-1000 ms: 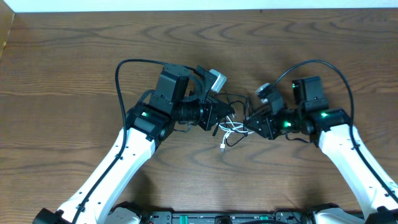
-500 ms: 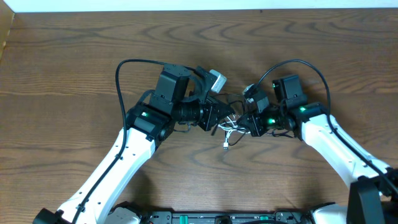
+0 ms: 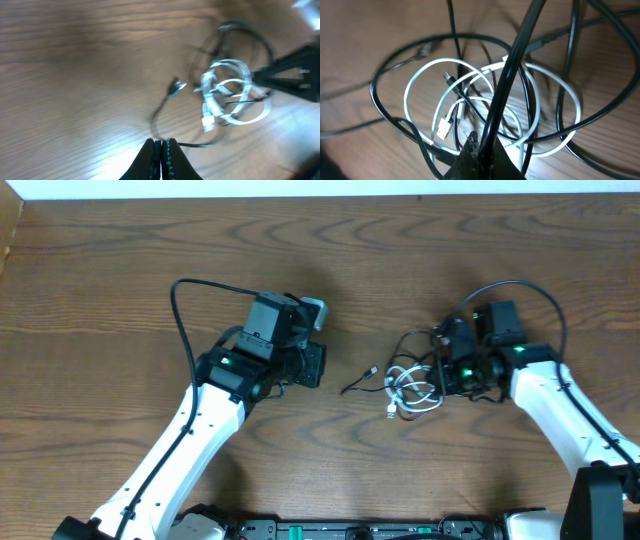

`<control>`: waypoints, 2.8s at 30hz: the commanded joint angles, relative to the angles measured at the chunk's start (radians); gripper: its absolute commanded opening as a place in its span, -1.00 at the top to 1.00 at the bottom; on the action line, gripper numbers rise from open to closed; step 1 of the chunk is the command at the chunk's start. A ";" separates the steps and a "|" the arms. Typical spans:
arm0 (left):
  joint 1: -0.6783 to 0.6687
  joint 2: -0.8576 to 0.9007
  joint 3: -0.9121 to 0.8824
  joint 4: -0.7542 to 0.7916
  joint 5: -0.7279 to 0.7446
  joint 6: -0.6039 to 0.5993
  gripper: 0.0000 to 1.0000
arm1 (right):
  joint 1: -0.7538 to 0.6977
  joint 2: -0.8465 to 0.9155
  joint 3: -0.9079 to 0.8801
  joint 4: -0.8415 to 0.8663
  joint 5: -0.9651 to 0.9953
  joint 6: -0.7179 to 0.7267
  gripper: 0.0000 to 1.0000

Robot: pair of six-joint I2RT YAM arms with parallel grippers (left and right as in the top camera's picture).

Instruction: Untangle cables

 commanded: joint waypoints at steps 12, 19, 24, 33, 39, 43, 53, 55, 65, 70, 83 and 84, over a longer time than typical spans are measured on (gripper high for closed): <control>0.023 -0.014 -0.001 -0.005 0.129 -0.002 0.77 | -0.087 -0.022 0.000 0.217 -1.078 -0.248 0.98; 0.021 -0.011 -0.001 0.012 0.323 0.002 0.45 | -0.087 -0.022 0.000 0.407 -1.031 -0.003 0.98; 0.021 0.010 -0.001 0.045 0.436 0.001 0.38 | -0.086 -0.022 0.000 0.551 -0.897 0.227 0.98; -0.047 0.018 -0.001 0.088 0.441 -0.002 0.23 | -0.046 -0.022 0.000 0.620 -0.586 0.541 0.97; -0.145 0.022 -0.001 0.135 0.361 -0.002 0.21 | 0.011 -0.023 0.010 0.775 -0.545 0.668 0.97; -0.183 0.032 -0.001 0.144 0.324 -0.002 0.20 | 0.031 -0.029 0.023 0.877 -0.545 0.762 0.98; -0.239 0.112 -0.001 0.232 0.143 -0.006 0.20 | 0.082 -0.087 0.028 0.939 -0.545 0.859 0.97; -0.243 0.131 -0.001 0.269 0.143 -0.016 0.20 | 0.084 -0.101 0.028 0.938 -0.545 0.861 0.98; -0.243 0.170 -0.001 0.342 0.037 -0.023 0.20 | 0.112 -0.114 0.028 0.936 -0.549 0.884 0.98; -0.243 0.173 -0.001 0.342 0.027 -0.025 0.21 | 0.138 -0.114 0.028 0.938 -0.545 0.884 0.98; -0.243 0.182 -0.001 0.341 0.022 -0.025 0.50 | 0.145 -0.114 0.028 1.020 -0.541 0.956 0.98; -0.243 0.182 -0.001 0.341 0.016 -0.025 0.51 | 0.145 -0.114 0.028 1.040 -0.539 0.968 0.98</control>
